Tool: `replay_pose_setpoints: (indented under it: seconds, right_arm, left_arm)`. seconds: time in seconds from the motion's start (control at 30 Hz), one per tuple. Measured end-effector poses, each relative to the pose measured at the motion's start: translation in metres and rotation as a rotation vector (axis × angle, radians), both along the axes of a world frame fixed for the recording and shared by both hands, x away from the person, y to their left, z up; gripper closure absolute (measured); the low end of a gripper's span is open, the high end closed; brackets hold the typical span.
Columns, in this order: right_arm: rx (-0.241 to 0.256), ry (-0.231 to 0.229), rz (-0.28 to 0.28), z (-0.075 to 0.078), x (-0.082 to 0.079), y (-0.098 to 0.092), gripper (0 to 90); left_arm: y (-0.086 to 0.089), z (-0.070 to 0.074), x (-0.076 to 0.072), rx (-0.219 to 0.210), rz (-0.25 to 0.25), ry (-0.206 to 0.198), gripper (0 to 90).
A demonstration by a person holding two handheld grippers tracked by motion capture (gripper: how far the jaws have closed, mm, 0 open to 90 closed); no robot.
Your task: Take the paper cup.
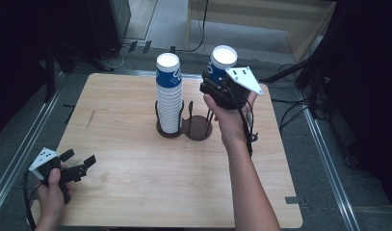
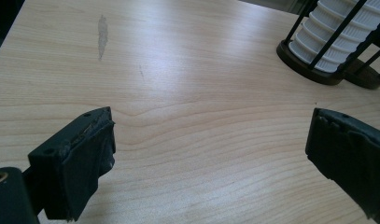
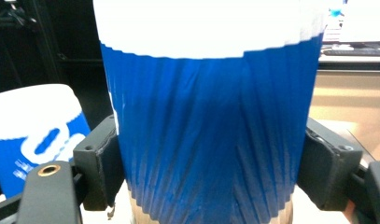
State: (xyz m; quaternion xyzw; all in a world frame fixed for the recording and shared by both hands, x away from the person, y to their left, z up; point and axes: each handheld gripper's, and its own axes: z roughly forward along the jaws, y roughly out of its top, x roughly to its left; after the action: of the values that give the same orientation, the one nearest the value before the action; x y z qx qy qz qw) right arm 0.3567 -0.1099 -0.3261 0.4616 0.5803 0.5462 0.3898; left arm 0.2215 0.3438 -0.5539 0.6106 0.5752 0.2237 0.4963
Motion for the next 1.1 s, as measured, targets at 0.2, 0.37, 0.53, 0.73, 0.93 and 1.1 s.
replay_pose_setpoints:
  seconds: [0.2, 0.37, 0.53, 0.73, 0.93, 1.1]
  right_arm:
    - [-0.003, 0.023, -0.024, -0.013, -0.006, -0.014, 20.1]
    - [-0.009, 0.033, -0.035, -0.022, -0.011, -0.024, 20.1]
    - [-0.006, 0.039, -0.040, -0.030, -0.016, -0.034, 20.1]
    - [-0.019, 0.045, -0.050, -0.040, -0.024, -0.042, 20.1]
    - [-0.018, 0.056, -0.051, -0.052, -0.033, -0.050, 20.0]
    - [-0.020, 0.070, -0.051, -0.063, -0.039, -0.056, 19.9]
  left_arm:
    - [0.000, 0.000, 0.000, 0.004, -0.002, 0.002, 2.3]
    - [0.000, 0.000, 0.000, 0.004, -0.001, 0.001, 2.3]
    - [0.000, 0.000, 0.000, 0.005, -0.001, 0.002, 2.3]
    - [0.000, 0.000, 0.000, 0.005, 0.000, 0.003, 2.4]
    - [0.000, 0.000, 0.000, 0.006, 0.002, 0.003, 2.3]
    - [0.000, 0.000, 0.000, 0.007, 0.003, 0.000, 2.3]
